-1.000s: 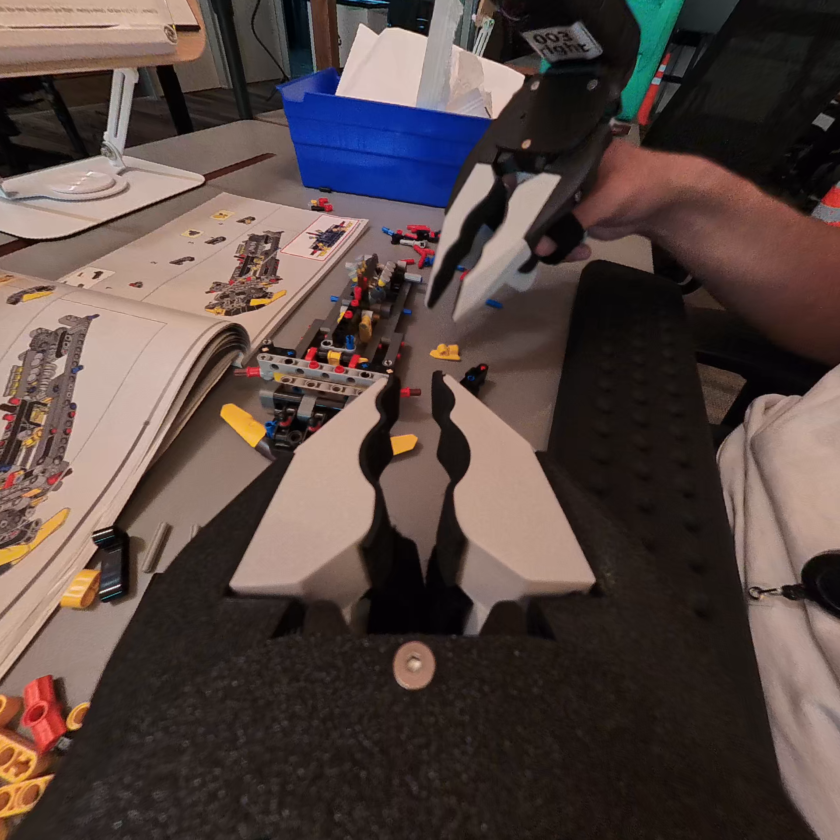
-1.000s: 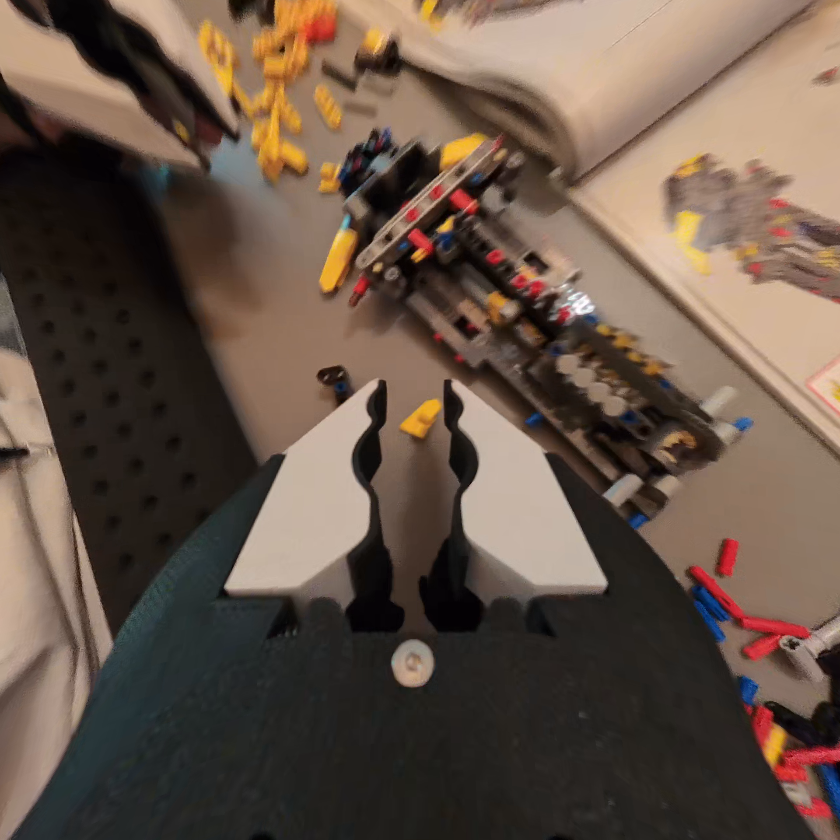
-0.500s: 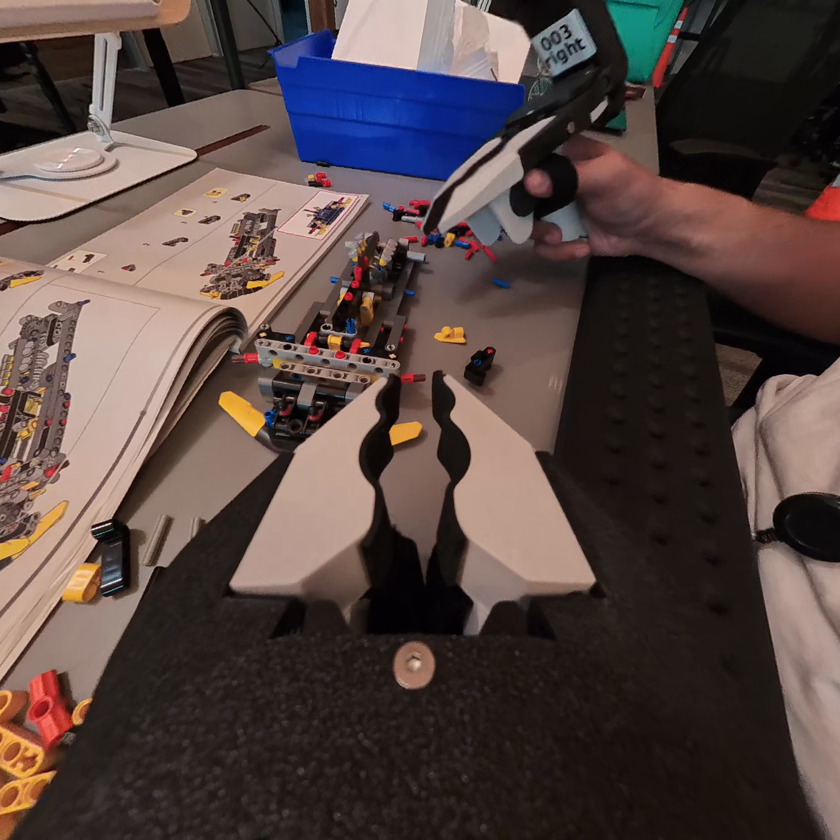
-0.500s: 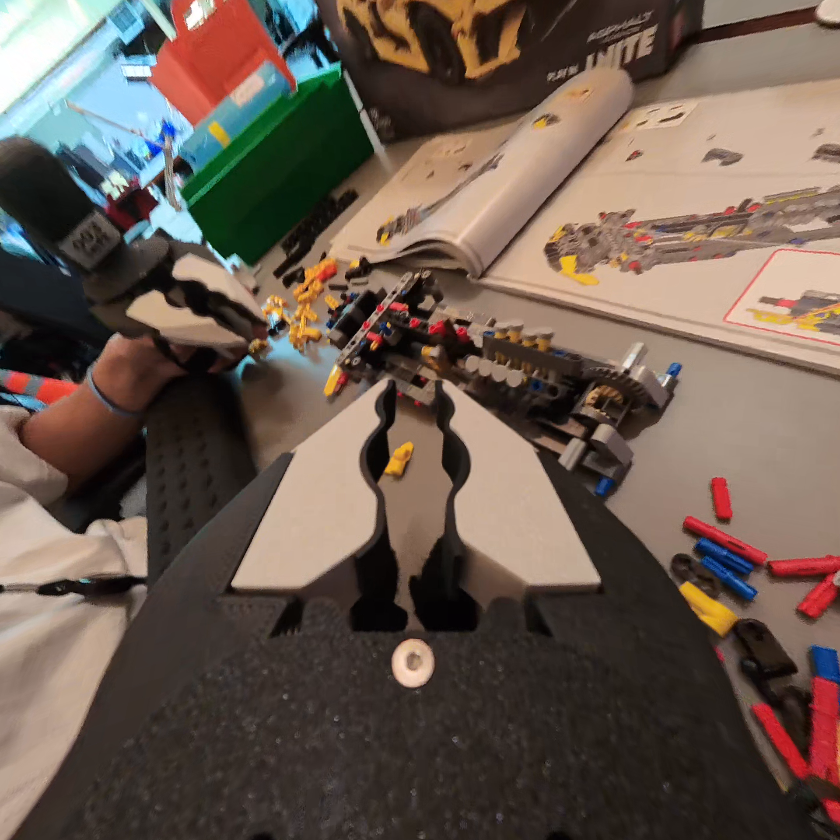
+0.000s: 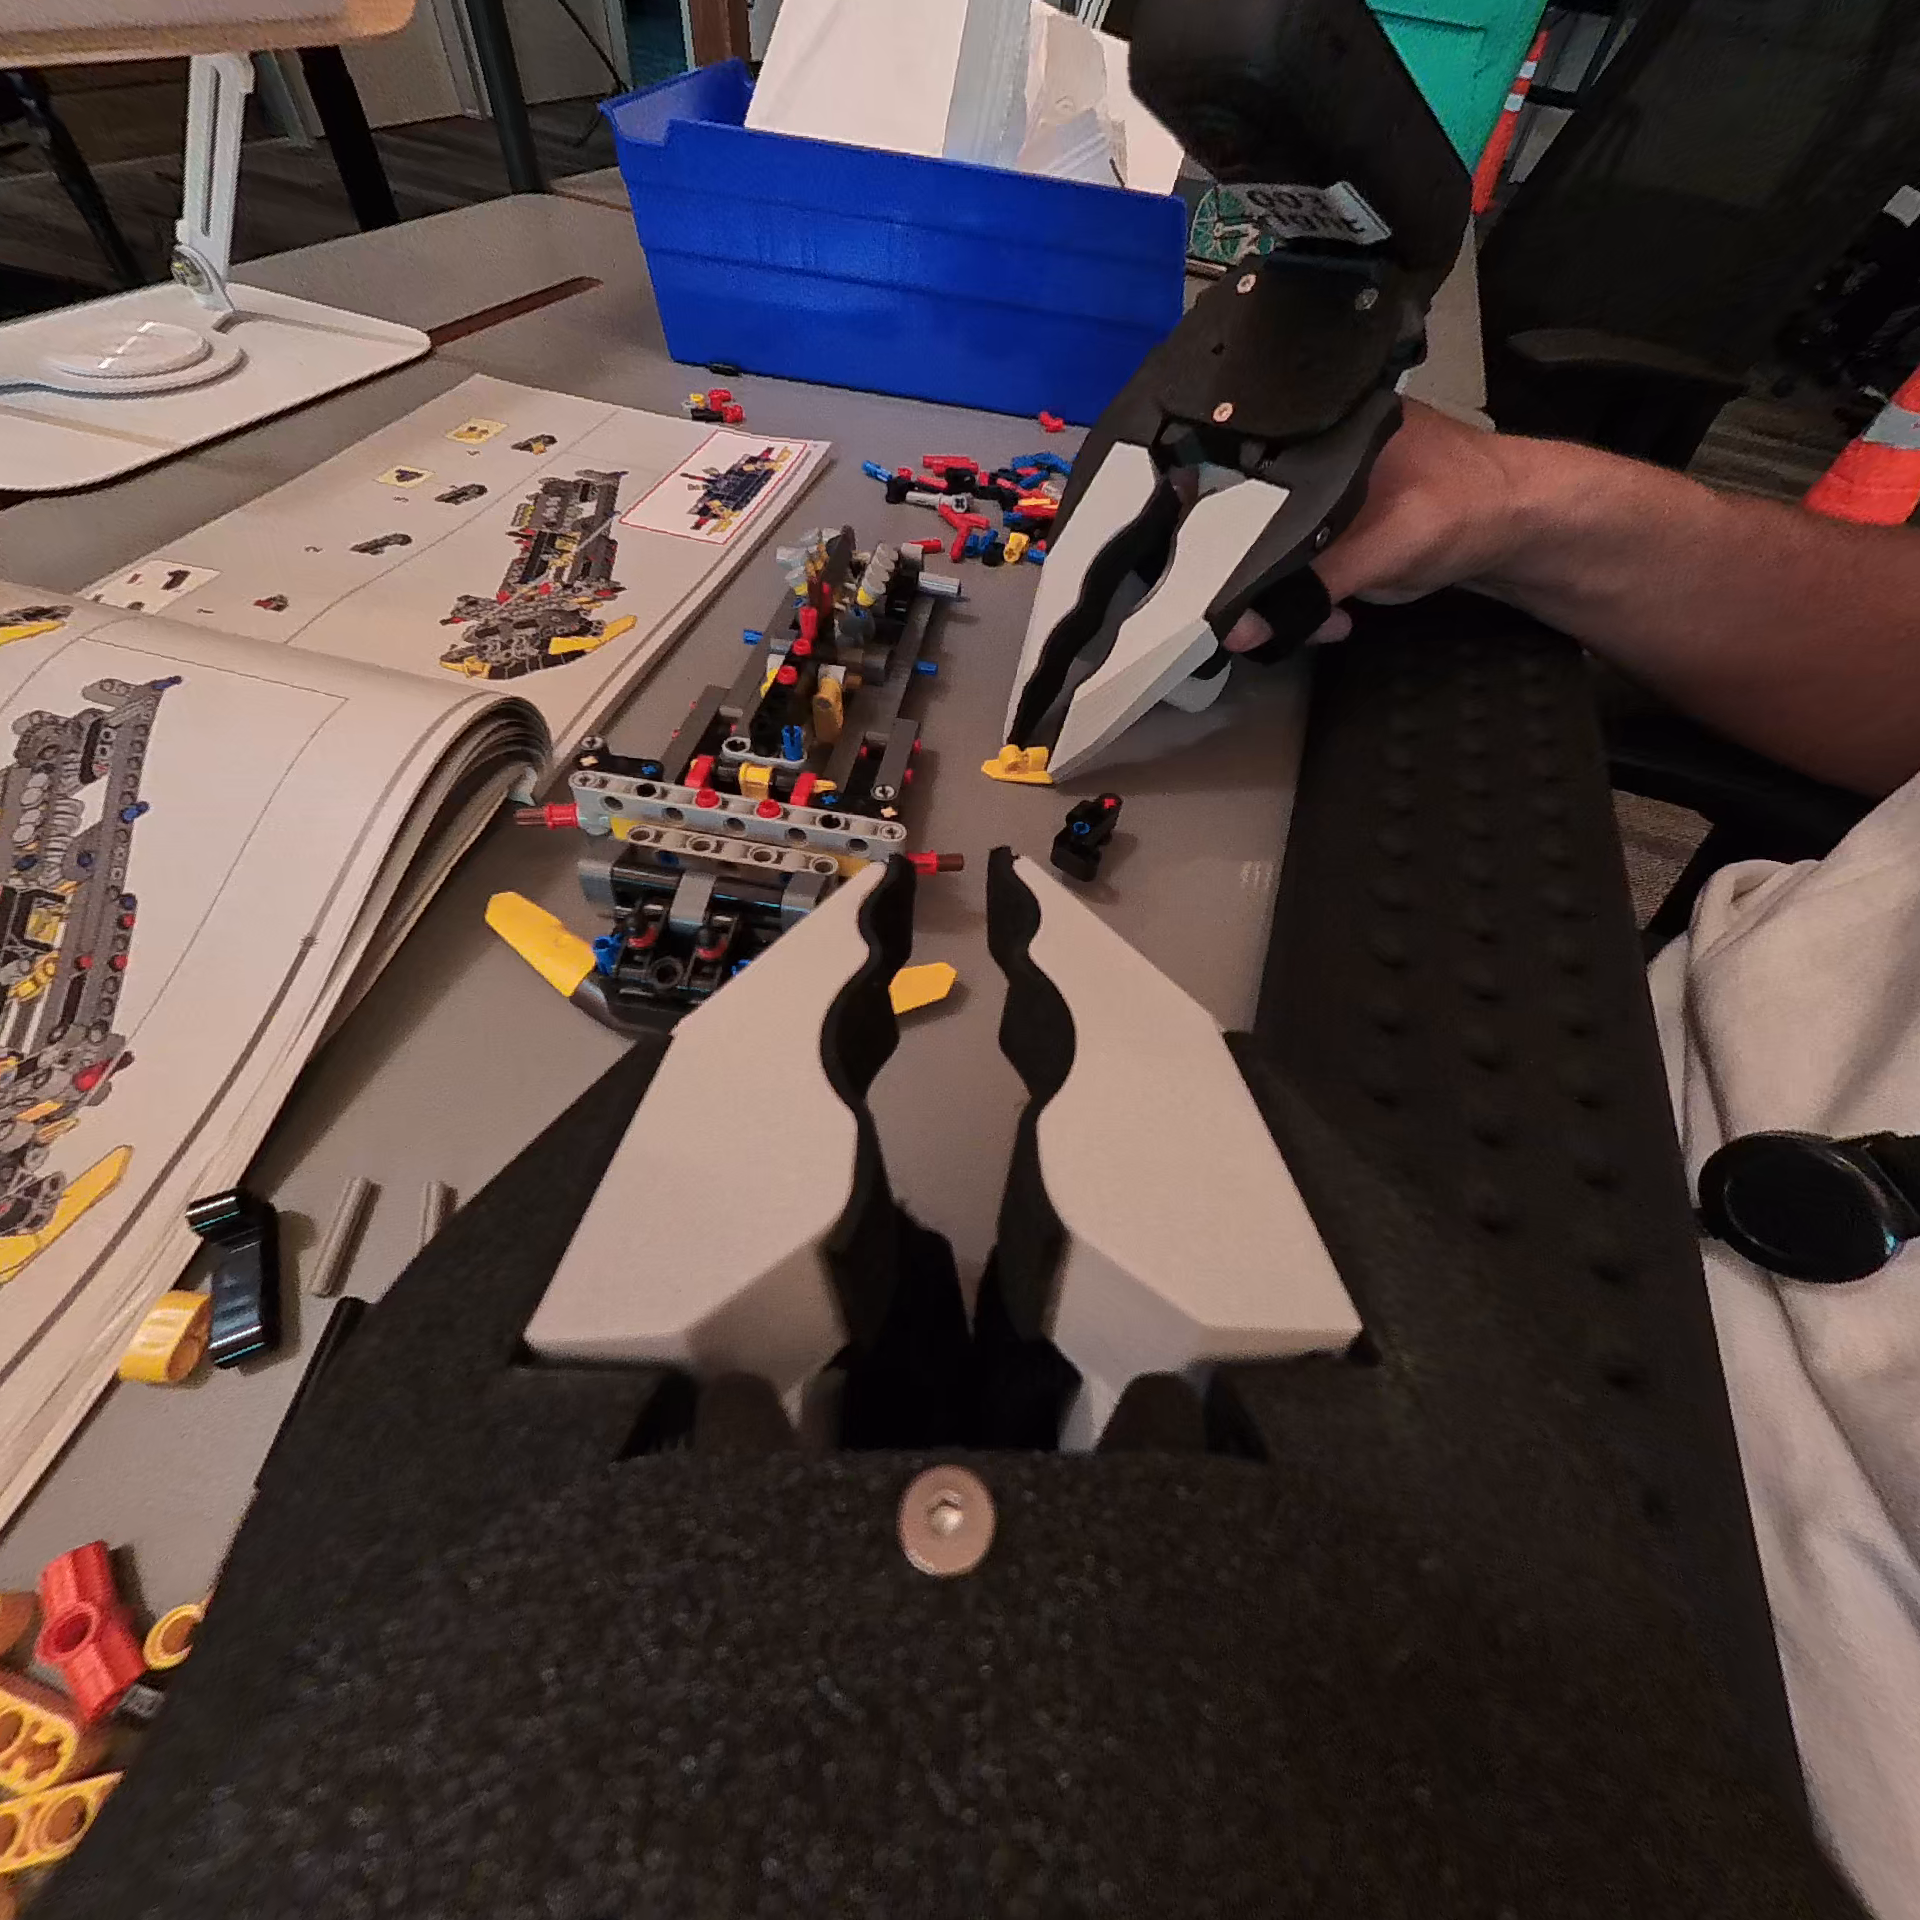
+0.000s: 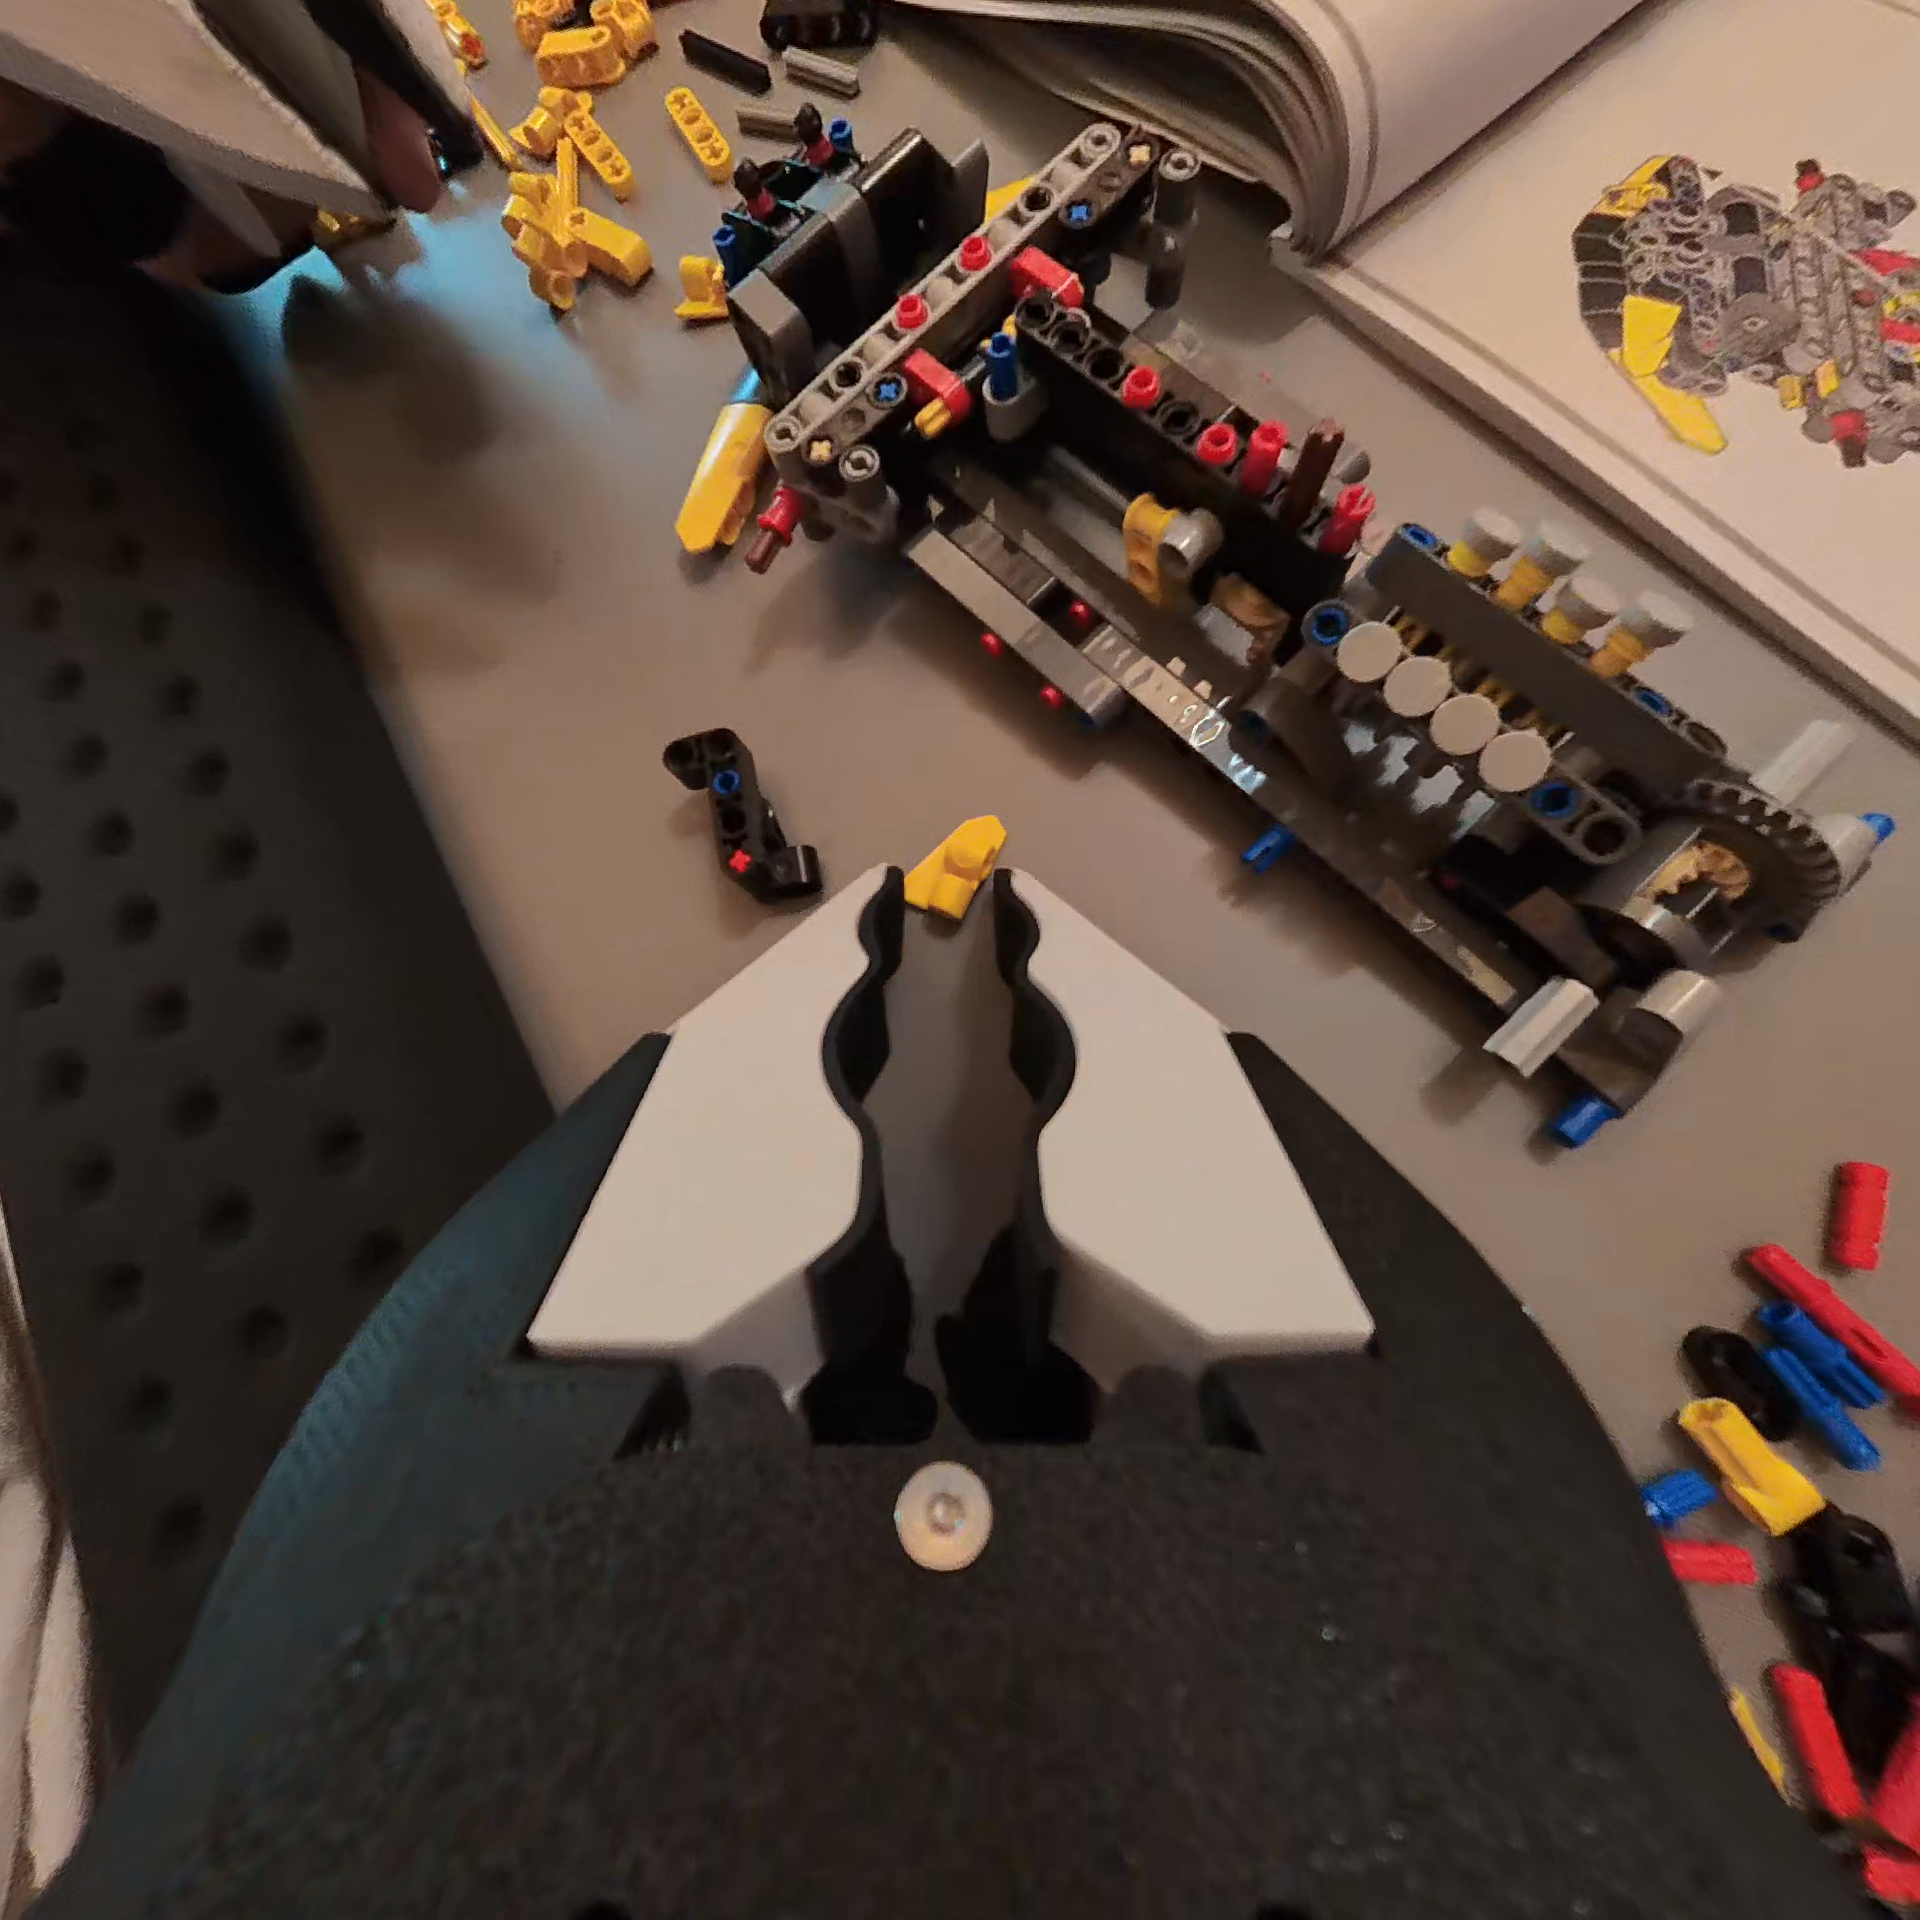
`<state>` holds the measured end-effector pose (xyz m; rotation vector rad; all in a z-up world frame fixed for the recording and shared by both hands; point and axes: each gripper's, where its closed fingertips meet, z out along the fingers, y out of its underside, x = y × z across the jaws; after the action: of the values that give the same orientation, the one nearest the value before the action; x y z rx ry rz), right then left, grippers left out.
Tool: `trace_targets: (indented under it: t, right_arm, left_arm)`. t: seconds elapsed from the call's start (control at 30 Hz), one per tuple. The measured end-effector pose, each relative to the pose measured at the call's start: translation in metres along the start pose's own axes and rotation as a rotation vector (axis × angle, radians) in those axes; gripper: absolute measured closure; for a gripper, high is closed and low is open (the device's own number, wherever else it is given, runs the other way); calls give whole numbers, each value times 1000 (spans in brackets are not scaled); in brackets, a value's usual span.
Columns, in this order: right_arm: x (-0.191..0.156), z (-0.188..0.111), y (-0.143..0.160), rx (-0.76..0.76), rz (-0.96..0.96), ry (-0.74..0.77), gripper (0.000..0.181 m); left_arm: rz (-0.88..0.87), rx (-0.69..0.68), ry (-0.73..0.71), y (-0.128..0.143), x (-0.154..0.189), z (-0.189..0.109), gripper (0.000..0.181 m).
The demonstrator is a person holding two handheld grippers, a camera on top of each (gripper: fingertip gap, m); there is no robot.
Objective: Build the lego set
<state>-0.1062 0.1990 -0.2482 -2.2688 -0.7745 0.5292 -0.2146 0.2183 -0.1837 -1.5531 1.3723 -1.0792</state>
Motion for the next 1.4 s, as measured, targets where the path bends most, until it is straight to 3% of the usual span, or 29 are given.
trace_targets:
  t: [0.43, 0.6, 0.67, 0.8, 1.0, 1.2, 1.4]
  right_arm:
    - [-1, -2, -7, 49, -7, 2, 175]
    - [-31, -16, -49, 279, 85, -209, 175]
    - [-38, -15, -57, 299, 116, -265, 175]
    - [-22, -7, -18, 61, -19, -120, 175]
    - [-25, -19, 19, -124, -81, -135, 175]
    - [-24, -22, 28, -136, -117, -113, 170]
    - [12, -64, 39, -104, -45, 29, 166]
  left_arm:
    - [11, -15, 0, 3, 1, 1, 169]
    - [21, -27, 8, 4, 4, 3, 168]
    - [28, -34, 13, 5, 6, 4, 168]
    - [49, -50, 3, 8, 6, 5, 168]
    - [53, -57, 12, 9, 8, 6, 168]
    - [70, -74, 9, 12, 9, 8, 168]
    - [71, -73, 12, 12, 10, 7, 168]
